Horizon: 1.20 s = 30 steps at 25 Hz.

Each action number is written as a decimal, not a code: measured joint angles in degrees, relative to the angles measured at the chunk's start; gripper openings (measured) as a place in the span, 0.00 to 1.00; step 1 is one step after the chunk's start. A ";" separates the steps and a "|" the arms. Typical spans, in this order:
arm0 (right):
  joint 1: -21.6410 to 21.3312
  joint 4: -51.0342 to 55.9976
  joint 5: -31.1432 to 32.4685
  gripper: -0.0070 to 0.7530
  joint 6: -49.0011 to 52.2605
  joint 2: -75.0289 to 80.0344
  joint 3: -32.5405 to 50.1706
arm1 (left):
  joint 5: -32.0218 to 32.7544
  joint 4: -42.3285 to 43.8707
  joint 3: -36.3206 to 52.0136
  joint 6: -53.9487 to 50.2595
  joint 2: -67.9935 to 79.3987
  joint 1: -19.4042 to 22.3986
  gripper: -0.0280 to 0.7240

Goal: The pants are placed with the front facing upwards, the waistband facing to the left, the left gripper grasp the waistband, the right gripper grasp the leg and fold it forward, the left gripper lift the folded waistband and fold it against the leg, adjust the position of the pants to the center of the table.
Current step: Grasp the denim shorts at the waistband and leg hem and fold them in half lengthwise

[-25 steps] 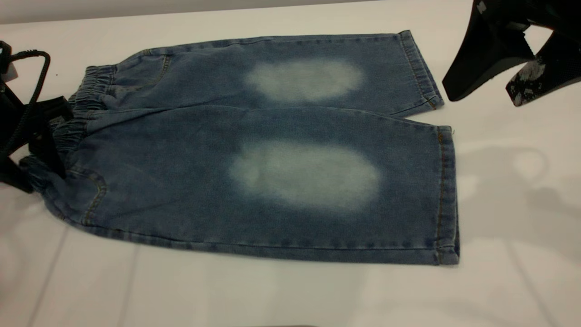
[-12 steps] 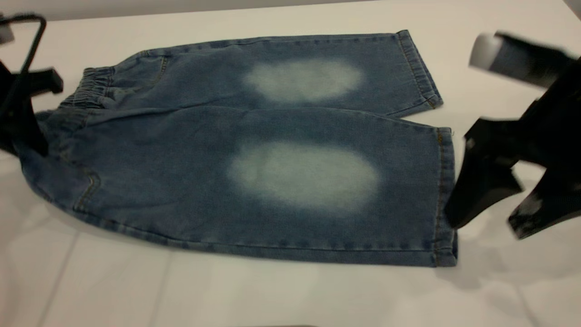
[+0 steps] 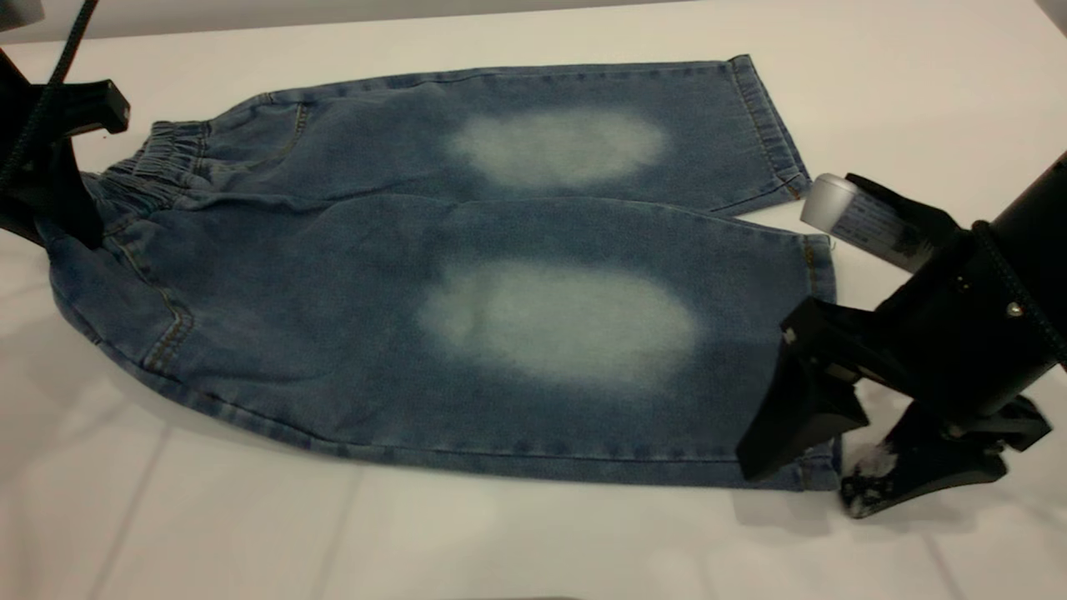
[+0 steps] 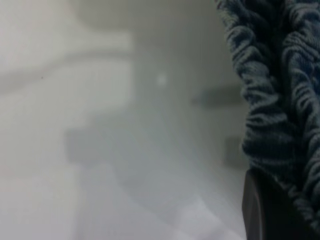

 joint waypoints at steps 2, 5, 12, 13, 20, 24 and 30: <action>0.00 2.48 0.63 0.73 -2.45 0.45 0.00 | 0.12 0.00 0.00 0.00 0.00 0.00 0.16; 0.00 7.01 0.73 0.73 -6.62 0.76 -0.21 | 0.25 0.00 0.00 0.00 0.00 -0.05 0.16; 0.00 20.92 -2.72 0.59 -16.66 0.94 -0.93 | 0.25 0.00 0.07 0.00 0.00 -0.11 0.16; 0.00 22.63 -3.25 0.54 -17.91 1.01 -0.93 | 0.25 0.00 0.07 0.00 0.00 -0.17 0.16; 0.00 21.59 -1.75 0.06 -19.27 1.60 -0.93 | 0.80 0.00 0.07 0.00 0.00 -0.17 0.16; -0.22 15.17 1.32 0.04 -17.28 -0.17 -0.93 | 3.01 0.04 0.07 0.00 0.00 -0.17 0.16; -3.46 -4.47 4.84 0.04 -2.12 -9.77 -0.93 | 8.04 0.04 2.37 2.40 -0.72 -0.17 0.16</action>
